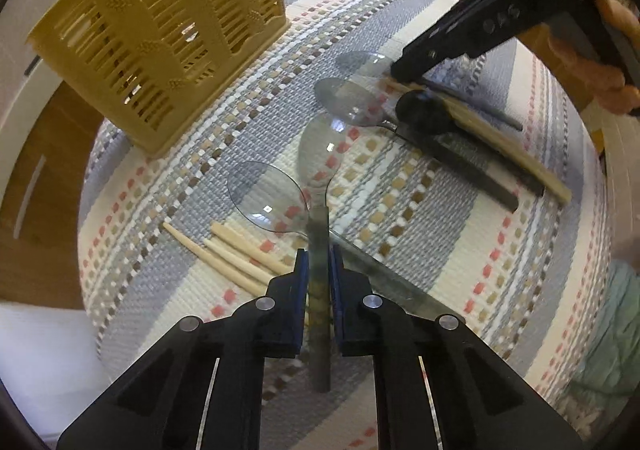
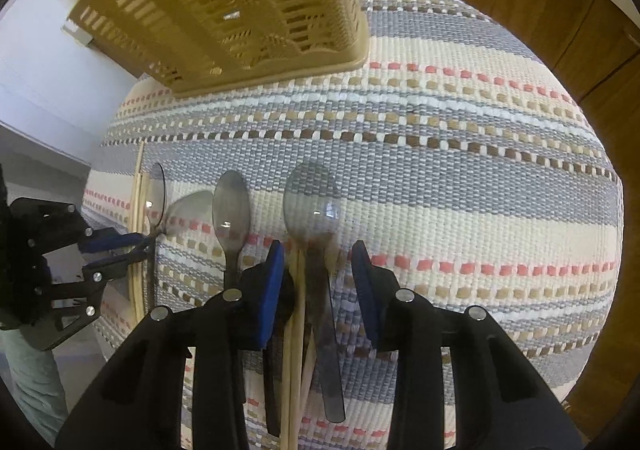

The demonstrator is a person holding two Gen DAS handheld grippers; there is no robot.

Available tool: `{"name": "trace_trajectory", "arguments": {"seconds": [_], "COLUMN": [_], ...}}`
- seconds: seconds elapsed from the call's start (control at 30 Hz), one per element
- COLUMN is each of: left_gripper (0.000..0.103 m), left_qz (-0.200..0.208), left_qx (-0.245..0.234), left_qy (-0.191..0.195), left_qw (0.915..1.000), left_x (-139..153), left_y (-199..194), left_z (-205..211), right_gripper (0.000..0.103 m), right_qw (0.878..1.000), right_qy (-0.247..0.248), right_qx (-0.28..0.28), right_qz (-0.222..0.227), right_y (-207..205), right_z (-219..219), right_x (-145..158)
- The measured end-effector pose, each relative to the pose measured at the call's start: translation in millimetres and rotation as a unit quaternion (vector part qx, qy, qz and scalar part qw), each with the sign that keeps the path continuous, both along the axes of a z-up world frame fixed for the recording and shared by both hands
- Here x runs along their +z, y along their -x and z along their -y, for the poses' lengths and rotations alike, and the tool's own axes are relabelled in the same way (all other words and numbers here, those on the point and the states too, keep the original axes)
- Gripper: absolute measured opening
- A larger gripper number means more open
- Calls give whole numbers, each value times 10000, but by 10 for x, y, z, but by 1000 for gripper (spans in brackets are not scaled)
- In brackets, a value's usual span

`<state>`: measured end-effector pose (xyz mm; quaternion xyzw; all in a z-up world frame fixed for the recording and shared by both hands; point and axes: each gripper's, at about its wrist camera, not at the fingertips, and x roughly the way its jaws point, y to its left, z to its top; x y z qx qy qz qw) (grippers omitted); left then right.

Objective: Organize utensils
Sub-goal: 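Return both tools to the table and grasp another clear spoon with each gripper, then lift the clear spoons from the cloth with both grippers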

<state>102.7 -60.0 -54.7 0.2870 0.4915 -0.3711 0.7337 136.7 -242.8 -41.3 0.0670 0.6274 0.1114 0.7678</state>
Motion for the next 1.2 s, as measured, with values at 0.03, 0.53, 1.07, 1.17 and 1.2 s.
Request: {"name": "trace_trajectory", "arguments": {"seconds": [0.03, 0.53, 1.07, 1.17, 1.2], "left_gripper": [9, 1, 29, 29, 29], "left_qz": [-38, -378, -651, -700, -663], "left_qx": [103, 2290, 2833, 2794, 2775], "left_qy": [84, 1539, 1381, 1198, 1154], "left_qw": [9999, 9605, 9468, 9501, 9515], "left_x": [15, 323, -30, -68, -58], "left_y": [11, -52, -215, -331, -362], "left_z": [-2, -781, -1111, -1010, -973], "right_gripper": [27, 2, 36, 36, 36], "right_qw": [10000, 9988, 9989, 9990, 9992], "right_qy": [47, 143, -193, -11, 36], "right_qx": [22, -76, 174, 175, 177], "right_qz": [9, 464, 384, 400, 357], "right_y": [6, 68, 82, 108, 105], "right_z": [-30, 52, -91, -57, 5], "right_x": [-16, 87, -13, 6, 21]}}
